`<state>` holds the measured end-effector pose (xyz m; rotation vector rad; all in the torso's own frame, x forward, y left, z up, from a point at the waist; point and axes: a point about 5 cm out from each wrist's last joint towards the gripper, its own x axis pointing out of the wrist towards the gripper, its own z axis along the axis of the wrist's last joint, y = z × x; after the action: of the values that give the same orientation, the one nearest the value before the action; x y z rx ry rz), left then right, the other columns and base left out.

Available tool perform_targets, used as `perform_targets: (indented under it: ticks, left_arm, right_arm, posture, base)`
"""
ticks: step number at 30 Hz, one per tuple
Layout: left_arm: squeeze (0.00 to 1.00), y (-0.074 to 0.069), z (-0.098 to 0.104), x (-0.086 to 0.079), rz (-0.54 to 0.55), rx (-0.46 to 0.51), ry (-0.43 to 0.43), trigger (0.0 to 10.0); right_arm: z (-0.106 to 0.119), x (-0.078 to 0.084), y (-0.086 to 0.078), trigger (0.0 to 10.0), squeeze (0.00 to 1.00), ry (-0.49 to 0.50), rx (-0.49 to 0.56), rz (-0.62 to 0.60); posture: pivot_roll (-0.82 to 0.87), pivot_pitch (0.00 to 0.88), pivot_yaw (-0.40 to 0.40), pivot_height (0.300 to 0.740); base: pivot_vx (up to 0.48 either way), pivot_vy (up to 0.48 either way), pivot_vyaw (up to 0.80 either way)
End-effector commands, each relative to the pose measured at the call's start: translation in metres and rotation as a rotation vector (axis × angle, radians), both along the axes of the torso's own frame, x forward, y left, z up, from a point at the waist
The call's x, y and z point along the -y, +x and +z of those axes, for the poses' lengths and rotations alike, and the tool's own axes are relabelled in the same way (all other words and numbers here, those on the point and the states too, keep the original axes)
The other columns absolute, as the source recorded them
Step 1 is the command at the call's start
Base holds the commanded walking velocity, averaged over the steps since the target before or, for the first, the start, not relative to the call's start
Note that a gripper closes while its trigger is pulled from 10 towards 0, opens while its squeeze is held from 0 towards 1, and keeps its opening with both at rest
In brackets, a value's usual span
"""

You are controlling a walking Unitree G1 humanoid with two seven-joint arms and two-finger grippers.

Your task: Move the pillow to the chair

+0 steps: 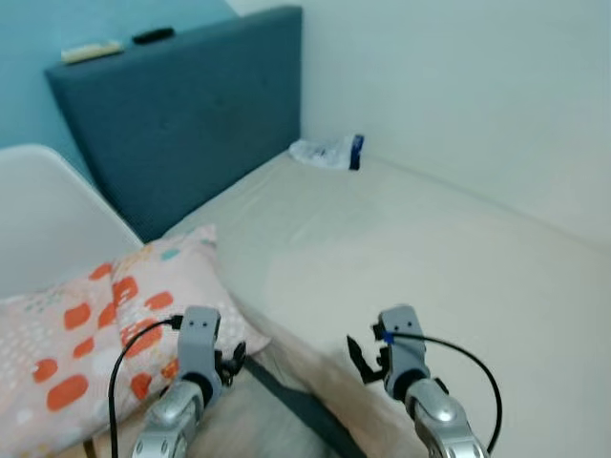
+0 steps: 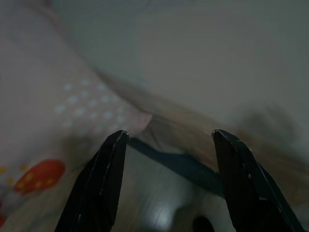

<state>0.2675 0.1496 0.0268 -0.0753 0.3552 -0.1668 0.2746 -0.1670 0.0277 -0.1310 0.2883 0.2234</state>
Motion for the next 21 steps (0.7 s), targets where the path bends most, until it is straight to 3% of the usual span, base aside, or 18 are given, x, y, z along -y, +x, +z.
perform_targets:
  ticks: [1,21]
  left_arm:
    - [0.0,-0.0033,-0.0038,-0.0005,0.003,-0.023,-0.014,10.0]
    - [0.0,-0.0017,-0.0022,0.0018,0.003,-0.016,-0.014,10.0]
  right_arm:
    - [-0.0025,0.002,-0.0018,10.0,0.0,0.013,-0.018,-0.018]
    - [-0.0019,0.0058,-0.0003,10.0,0.0,0.011,-0.025,-0.034]
  posture:
    - [-0.08,0.058,0.031,0.74]
    - [-0.08,0.062,0.031,0.74]
  base:
    - [0.0,0.0,-0.77]
    - [0.0,0.0,-0.77]
